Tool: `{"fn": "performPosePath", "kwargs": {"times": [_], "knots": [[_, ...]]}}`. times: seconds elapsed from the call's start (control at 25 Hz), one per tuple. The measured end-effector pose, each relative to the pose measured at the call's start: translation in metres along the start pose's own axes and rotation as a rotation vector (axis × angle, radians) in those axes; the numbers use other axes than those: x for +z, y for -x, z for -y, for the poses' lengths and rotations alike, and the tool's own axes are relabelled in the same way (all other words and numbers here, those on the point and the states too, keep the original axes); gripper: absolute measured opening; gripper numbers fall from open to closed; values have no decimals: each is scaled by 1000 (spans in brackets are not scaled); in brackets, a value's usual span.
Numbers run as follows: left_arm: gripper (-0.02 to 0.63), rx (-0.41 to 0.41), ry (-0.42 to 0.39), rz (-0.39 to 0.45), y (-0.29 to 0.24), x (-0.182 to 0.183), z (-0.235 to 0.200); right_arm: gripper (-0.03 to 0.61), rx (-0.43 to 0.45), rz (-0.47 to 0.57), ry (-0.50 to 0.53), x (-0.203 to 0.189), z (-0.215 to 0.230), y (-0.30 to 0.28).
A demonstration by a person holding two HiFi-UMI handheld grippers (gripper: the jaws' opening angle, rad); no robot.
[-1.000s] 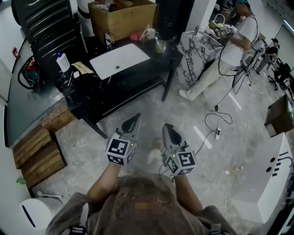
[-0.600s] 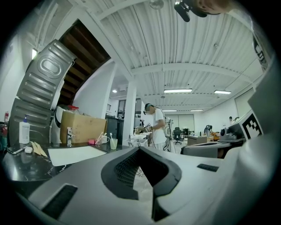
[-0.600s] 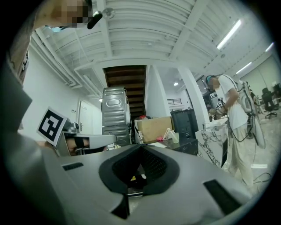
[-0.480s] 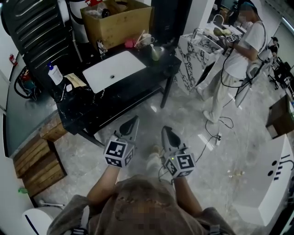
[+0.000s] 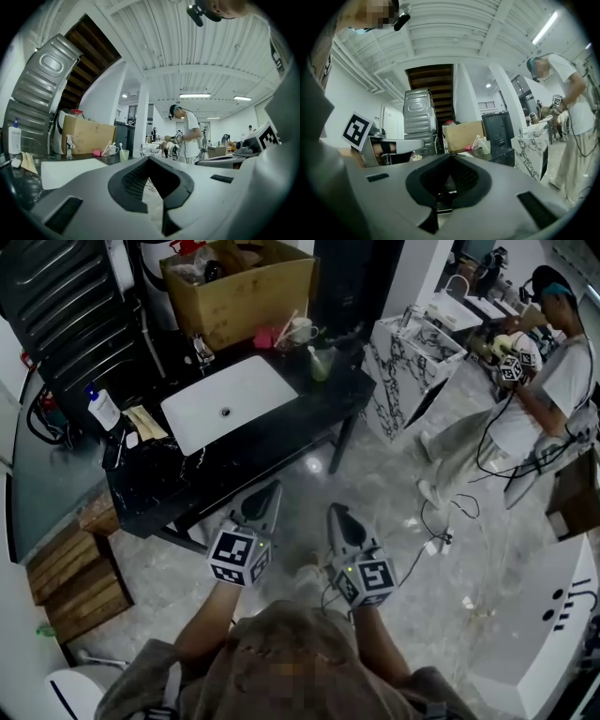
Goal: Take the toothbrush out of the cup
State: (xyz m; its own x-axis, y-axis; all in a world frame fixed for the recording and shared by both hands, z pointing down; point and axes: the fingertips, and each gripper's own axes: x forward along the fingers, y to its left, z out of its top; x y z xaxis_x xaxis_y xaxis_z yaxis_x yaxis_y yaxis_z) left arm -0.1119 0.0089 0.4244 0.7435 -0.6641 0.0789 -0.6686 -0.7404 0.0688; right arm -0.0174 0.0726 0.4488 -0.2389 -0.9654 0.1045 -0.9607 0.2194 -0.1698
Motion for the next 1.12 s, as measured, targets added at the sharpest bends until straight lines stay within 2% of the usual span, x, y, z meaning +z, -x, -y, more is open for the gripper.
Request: {"fn": "performPosePath", "kwargs": {"times": [0.72, 1.12], "knots": [[2, 76, 16, 0, -155, 32, -29, 6, 75, 39, -13, 56, 129, -102], [2, 133, 16, 3, -203, 37, -43, 6, 107, 39, -24, 62, 176, -135]]}}
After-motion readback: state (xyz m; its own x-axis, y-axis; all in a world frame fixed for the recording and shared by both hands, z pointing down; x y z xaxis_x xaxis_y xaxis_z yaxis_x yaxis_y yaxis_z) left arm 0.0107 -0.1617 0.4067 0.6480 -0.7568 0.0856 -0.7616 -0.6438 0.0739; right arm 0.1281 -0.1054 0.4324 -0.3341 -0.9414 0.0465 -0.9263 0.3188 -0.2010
